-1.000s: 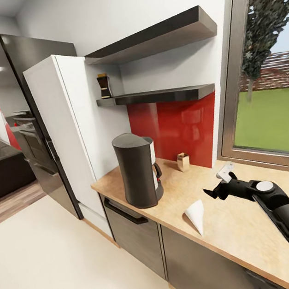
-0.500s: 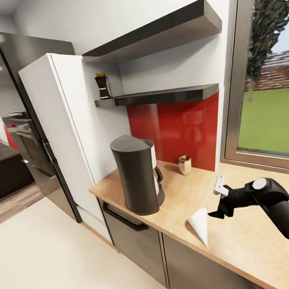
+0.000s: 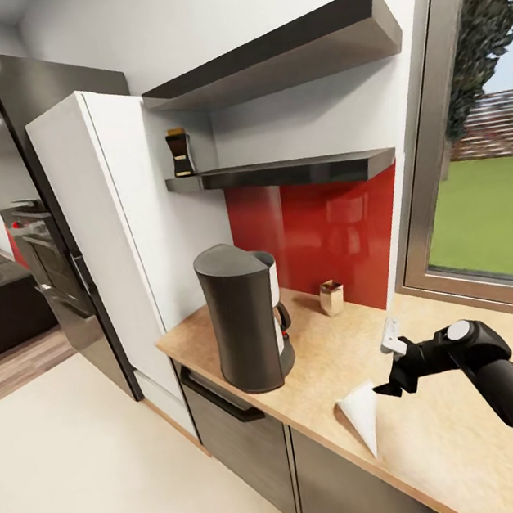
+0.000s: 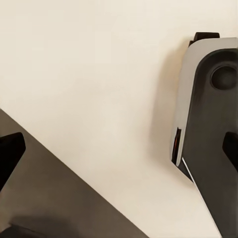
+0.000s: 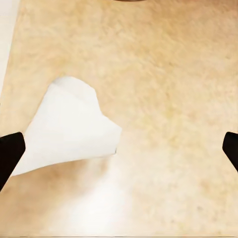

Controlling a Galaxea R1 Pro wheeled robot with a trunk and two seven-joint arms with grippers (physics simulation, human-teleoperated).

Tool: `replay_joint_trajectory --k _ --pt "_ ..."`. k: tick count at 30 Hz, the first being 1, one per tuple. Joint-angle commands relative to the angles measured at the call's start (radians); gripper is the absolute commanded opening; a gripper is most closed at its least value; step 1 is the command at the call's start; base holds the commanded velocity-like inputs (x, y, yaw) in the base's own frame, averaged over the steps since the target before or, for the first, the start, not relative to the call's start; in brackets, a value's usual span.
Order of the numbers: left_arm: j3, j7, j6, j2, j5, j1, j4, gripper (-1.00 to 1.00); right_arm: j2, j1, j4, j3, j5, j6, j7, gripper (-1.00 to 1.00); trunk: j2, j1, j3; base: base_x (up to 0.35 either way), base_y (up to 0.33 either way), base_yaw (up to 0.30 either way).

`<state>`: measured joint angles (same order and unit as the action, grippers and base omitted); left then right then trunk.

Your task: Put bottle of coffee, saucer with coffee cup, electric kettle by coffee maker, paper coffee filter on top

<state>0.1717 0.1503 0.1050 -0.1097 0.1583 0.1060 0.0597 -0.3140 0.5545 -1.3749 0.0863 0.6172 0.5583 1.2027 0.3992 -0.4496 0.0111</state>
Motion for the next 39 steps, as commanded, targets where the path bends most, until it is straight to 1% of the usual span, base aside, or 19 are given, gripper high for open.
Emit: replay_joint_trajectory --k 1,3,5,8,10,22,24,26,28,31,39 --pt "0.008 0.001 0.005 0.000 0.010 0.000 0.002 1.00 -0.001 0.001 0.013 0.002 0.005 0.008 0.004 1.00 0.001 0.000 0.000 0.001 0.000 0.000" --pt "0.008 0.001 0.005 0.001 0.010 0.000 0.002 1.00 -0.001 0.001 0.042 0.002 0.011 0.006 0.005 1.00 0.001 0.000 0.000 0.000 0.000 0.000" --pt "0.008 0.000 0.005 0.001 0.010 -0.001 0.001 1.00 -0.001 0.001 0.049 0.003 0.014 0.005 0.006 1.00 0.001 0.000 0.000 0.043 0.000 0.000" --pt "0.008 0.000 0.005 0.001 0.010 -0.006 0.001 1.00 -0.001 0.001 0.055 0.004 0.017 0.005 0.040 1.00 0.001 0.000 0.000 0.050 0.000 0.000" --pt "0.008 0.000 0.006 0.001 0.010 -0.010 0.001 1.00 -0.001 0.001 0.056 0.005 0.017 0.004 0.048 1.00 0.001 0.000 0.000 0.011 0.000 0.000" --pt "0.008 0.001 0.005 0.001 0.010 -0.014 0.002 1.00 0.001 0.001 0.059 0.008 0.018 0.003 0.059 1.00 0.001 0.000 0.000 0.001 0.000 0.000" --pt "0.008 0.001 0.005 0.001 0.010 -0.014 0.002 1.00 0.001 0.001 0.060 0.027 0.018 0.003 0.061 1.00 0.001 0.000 0.000 0.000 0.000 0.000" --pt "0.008 0.001 0.005 0.001 0.010 -0.014 0.002 1.00 0.001 0.001 0.059 0.065 0.019 0.003 0.061 1.00 0.001 0.000 0.000 0.000 0.000 0.000" --pt "0.008 0.002 0.005 0.001 0.010 -0.014 0.001 1.00 0.001 0.001 0.059 0.080 0.019 0.003 0.061 1.00 0.001 0.000 0.000 0.060 0.000 0.000" --pt "0.008 0.002 0.005 0.001 0.010 -0.016 0.002 1.00 0.001 0.001 0.059 0.087 0.019 0.003 0.061 1.00 0.001 0.000 0.000 0.140 0.000 0.000" --pt "0.009 0.000 0.006 0.000 0.010 -0.019 0.002 1.00 0.003 0.001 0.059 0.091 0.019 0.003 0.061 1.00 0.001 0.000 0.000 0.025 0.000 0.000"
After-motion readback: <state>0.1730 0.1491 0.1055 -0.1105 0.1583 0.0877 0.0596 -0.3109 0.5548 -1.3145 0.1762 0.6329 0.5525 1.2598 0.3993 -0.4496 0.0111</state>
